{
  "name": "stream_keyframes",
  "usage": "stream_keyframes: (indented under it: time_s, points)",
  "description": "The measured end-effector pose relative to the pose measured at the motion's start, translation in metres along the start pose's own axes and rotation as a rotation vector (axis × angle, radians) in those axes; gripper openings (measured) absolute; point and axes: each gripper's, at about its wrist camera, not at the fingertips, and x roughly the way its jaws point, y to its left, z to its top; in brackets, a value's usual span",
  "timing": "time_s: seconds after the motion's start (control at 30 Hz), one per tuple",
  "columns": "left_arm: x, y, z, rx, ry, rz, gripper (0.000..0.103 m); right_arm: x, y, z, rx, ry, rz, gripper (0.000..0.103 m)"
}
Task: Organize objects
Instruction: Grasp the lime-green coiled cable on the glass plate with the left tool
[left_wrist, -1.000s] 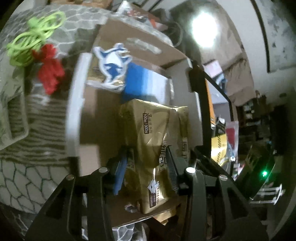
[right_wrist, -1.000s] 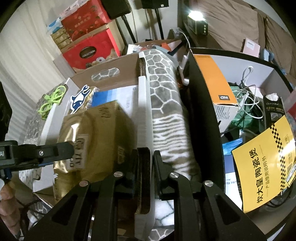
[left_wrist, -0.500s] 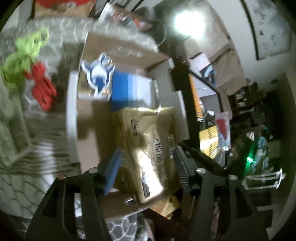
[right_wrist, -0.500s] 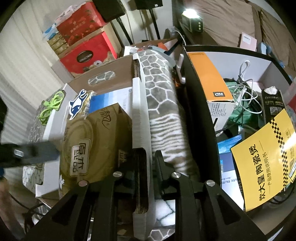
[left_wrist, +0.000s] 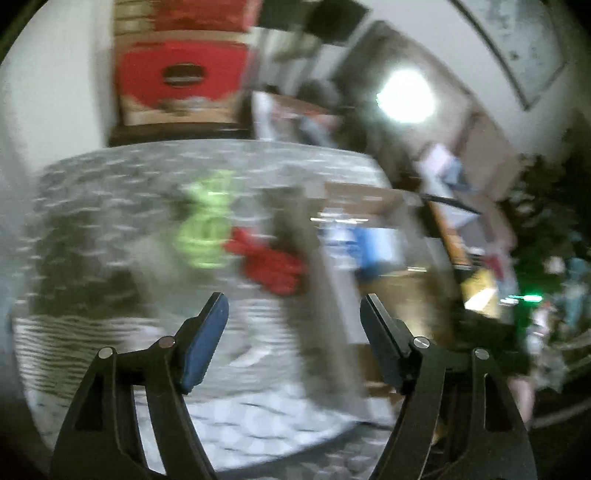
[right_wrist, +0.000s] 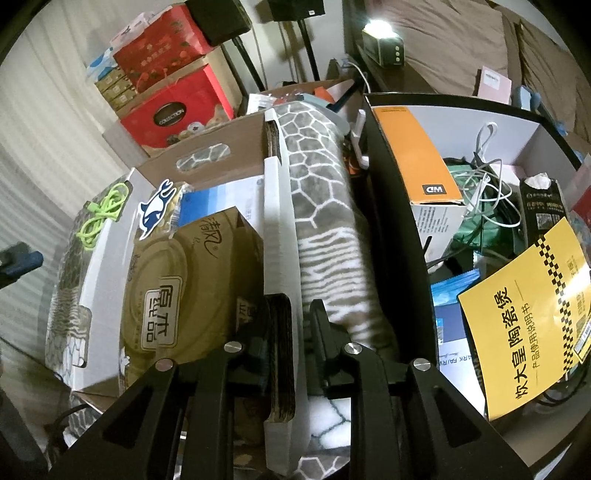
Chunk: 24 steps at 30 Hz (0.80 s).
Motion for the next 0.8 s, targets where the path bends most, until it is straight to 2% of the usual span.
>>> stream_keyframes:
  time_s: [0.1,0.2,0.37,0.6,0.77,0.8]
  points:
    - [0.017,0.033,-0.003,-0.063,0.031,0.071,0.071,0.001,0.0,0.0,0.0,0.001,0.0,0.021]
    - [0.036,0.058,-0.007,-0.126,0.071,0.089,0.071,0.002,0.0,-0.001,-0.007,0.005,-0.004,0.021]
    - [0.049,0.075,-0.01,-0.193,0.089,0.078,0.071,0.004,0.002,-0.002,-0.022,0.015,-0.008,0.015]
    - [0.068,0.074,-0.013,-0.2,0.119,0.106,0.071,0.004,0.007,-0.003,-0.059,0.013,-0.048,0.013]
    - [0.075,0.062,-0.018,-0.135,0.122,0.155,0.07,0.005,0.016,-0.004,-0.099,0.007,-0.093,0.013]
    - [0.076,0.06,-0.02,-0.12,0.117,0.165,0.068,0.005,0.017,-0.004,-0.104,0.005,-0.097,0.013]
